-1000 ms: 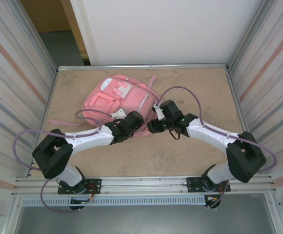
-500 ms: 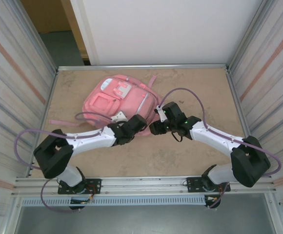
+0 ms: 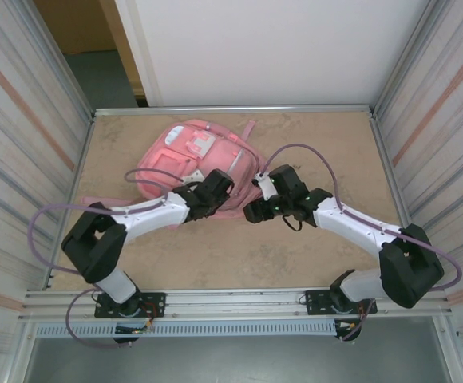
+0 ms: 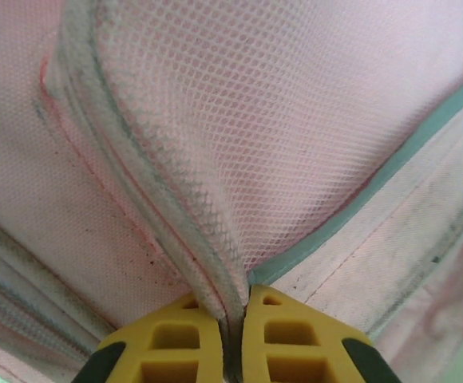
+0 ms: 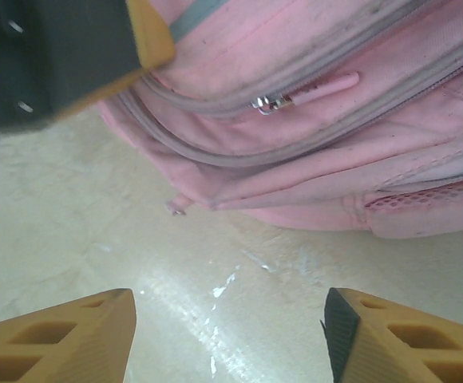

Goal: Pack the student bag

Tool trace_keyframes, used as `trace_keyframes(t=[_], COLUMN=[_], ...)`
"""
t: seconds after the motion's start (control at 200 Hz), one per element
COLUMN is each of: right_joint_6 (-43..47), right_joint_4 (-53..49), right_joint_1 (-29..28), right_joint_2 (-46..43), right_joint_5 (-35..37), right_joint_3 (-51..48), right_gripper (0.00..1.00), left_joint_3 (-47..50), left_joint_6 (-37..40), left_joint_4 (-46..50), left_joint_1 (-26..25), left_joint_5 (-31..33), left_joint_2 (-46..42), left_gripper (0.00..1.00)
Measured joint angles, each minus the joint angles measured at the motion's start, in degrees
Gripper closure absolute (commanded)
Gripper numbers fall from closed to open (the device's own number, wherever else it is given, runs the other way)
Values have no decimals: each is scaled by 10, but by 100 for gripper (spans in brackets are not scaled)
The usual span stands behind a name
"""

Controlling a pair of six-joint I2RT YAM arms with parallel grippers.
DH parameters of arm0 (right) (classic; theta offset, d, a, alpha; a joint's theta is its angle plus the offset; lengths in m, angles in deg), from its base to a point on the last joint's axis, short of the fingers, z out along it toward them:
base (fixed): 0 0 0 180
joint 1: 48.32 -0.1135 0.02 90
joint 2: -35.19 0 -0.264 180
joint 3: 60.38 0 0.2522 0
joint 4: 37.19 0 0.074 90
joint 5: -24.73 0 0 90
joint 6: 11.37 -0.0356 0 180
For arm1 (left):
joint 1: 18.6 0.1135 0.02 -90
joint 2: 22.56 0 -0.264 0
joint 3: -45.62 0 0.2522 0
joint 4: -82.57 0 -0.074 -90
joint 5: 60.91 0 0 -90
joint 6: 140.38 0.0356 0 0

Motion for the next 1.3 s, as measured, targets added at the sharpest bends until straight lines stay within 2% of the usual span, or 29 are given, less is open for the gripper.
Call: trace_keyframes(t=[0.055, 0.19, 0.266, 0.371, 0.616, 0.762, 1.148, 1.303], right_joint_6=[7, 26, 43, 70, 107, 109, 83, 83], right_joint_4=[-3, -14, -13, -13, -18, -26, -8, 13], right_joint_1=[8, 22, 17, -1, -45, -75, -85, -93], right_joint_2=[0, 34, 44, 49, 100, 127, 136, 136], right_joint_5=[-19, -91, -98, -98, -100, -73, -25, -24], right_joint_3=[4, 58, 78, 92, 142, 164, 143, 143], right_gripper=[28, 25, 22, 21, 22, 27, 29, 35], left_joint_3=[0, -24, -24, -22, 33, 60, 88, 88], left_joint_6=[12, 76, 95, 108, 102, 90, 70, 68], left_joint_4=[8, 103, 135, 165, 156, 134, 95, 86], left_joint_1=[6, 51, 71, 89, 121, 133, 148, 154], left_joint_5=[-9, -91, -119, -161, -240, -268, -301, -313], left_joint_2=[-15, -72, -116, -166, -218, -224, -238, -238], left_gripper=[100, 100, 100, 100, 100, 100, 100, 100])
